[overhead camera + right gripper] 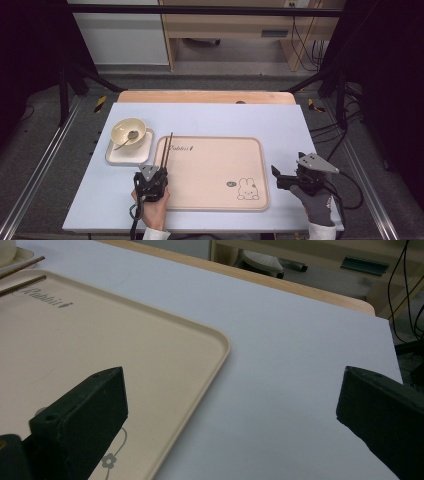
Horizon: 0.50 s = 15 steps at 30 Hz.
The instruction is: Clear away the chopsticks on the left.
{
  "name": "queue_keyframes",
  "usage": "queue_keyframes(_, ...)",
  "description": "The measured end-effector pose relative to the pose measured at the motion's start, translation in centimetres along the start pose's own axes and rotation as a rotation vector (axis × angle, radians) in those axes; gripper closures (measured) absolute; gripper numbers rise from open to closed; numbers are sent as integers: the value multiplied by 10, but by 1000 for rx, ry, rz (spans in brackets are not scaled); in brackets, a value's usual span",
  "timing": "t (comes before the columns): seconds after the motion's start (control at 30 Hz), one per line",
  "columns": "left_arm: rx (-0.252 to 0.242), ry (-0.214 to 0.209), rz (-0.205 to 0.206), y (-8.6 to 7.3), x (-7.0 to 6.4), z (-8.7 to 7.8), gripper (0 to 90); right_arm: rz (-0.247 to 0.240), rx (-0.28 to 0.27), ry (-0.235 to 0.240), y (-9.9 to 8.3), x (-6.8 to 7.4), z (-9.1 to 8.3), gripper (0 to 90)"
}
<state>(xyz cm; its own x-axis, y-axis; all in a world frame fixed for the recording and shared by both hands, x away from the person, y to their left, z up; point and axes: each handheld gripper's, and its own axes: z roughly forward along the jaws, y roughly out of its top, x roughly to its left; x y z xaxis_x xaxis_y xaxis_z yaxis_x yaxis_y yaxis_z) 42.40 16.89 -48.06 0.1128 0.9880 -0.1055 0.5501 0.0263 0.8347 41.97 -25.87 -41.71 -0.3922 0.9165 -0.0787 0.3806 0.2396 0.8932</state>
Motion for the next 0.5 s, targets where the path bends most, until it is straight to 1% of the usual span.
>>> queue_keyframes(0.13,15,5,7,-1,0,3,849,1,0,0,0,0,0,4)
queue_keyframes(0.33,29,17,5,-1,0,5,849,0,0,0,0,0,0,4)
queue_keyframes(0.4,47,21,15,-1,-1,5,849,1,0,2,0,0,0,4)
queue_keyframes(0.5,62,29,15,-1,-1,6,848,0,1,2,0,0,0,4)
